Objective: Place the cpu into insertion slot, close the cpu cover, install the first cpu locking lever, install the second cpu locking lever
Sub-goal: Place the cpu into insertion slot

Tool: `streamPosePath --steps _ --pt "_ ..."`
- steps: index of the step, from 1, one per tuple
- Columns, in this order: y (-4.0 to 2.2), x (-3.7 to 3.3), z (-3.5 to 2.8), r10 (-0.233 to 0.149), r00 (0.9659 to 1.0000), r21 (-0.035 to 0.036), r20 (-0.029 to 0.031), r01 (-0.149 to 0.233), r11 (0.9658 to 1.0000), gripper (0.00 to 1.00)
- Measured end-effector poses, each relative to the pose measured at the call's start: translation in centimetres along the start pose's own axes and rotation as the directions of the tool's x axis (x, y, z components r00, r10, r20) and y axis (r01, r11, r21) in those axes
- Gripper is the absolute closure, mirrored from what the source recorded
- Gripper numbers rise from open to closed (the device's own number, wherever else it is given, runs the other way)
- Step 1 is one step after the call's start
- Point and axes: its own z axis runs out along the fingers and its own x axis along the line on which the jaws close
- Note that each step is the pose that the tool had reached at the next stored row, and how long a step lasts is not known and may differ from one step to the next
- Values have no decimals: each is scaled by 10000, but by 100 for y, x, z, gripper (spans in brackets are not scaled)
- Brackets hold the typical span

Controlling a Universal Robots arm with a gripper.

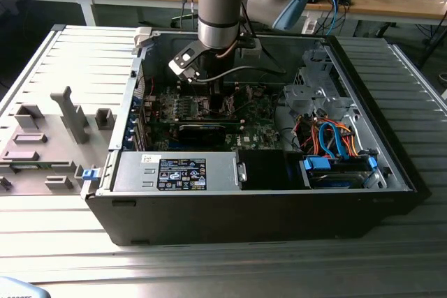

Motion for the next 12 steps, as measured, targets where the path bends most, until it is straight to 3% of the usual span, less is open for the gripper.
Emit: streamPosePath --steps 2,6,10,11,12 --pt "0 0 -6 -1 10000 1 2 1 10000 38" --pt "0 -2 -91 0 10000 1 1 0 10000 38" --pt "0 -2 -91 -50 10000 -1 0 50 10000 40" --pt "0 -2 -91 -78 10000 -2 1 78 10000 46" --pt "0 -2 -91 -102 9999 -3 2 102 9999 46"
